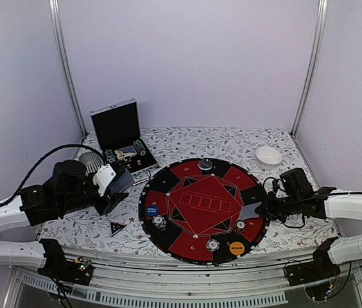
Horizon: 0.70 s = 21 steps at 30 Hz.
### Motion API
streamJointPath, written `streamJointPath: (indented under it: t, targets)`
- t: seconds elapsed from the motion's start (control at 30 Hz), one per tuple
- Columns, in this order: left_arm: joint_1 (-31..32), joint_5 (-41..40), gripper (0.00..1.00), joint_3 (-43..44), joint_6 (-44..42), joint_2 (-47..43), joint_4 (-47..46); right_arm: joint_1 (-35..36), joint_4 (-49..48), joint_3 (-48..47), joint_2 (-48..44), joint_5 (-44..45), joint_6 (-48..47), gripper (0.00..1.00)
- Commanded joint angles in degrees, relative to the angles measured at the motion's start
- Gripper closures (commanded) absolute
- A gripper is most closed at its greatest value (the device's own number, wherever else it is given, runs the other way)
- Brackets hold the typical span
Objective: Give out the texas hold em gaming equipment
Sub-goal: Distribute the poker card in the big blind area.
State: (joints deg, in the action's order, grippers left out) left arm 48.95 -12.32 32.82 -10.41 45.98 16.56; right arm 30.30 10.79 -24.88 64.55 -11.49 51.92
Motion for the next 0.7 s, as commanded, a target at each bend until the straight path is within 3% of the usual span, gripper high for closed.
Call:
streamJointPath:
  t: [0.0,0.13,0.17,0.27,0.37,0.53,0.67]
  targets:
    - [-0.7,0.6,0.44,-0.5,0.4,-0.7,-1.7,-0.6,-2.3,2.5,-3.0,3.9,3.6,0.98]
    - [-0.7,0.7,0.43,-0.4,0.3,-0.6,-1.7,-0.6,-2.0,5.0,-6.0,4.1,5.8,0.92]
    - [-0.6,0.7,0.44,-0.4,0.3,-0.6,-1.7,-0.6,-2.0,5.5,-6.5,3.8,6.1,0.86]
    - [-0.6,0.7,0.43,-0.5,0.3,-0.5,-1.7,-0.6,-1.1,6.3,-8.2,3.5,7.3,0.57]
    - [-0.6,0.9,0.43,-0.5,0.3,-0.5,-1.7,-0.6,2.0,5.9,-12.0,6.8,9.0,0.45]
    - [-0.7,1.0,0.44,-0.4,0.3,-0.4,-1.7,-0.7,10.8,2.6,-23.3,17.8,11.4,0.35]
    - [-0.7,1.5,0.43,-0.3,0.1,-0.4,-1.7,-0.7,9.4,-2.1,-27.0,20.3,6.1,0.37]
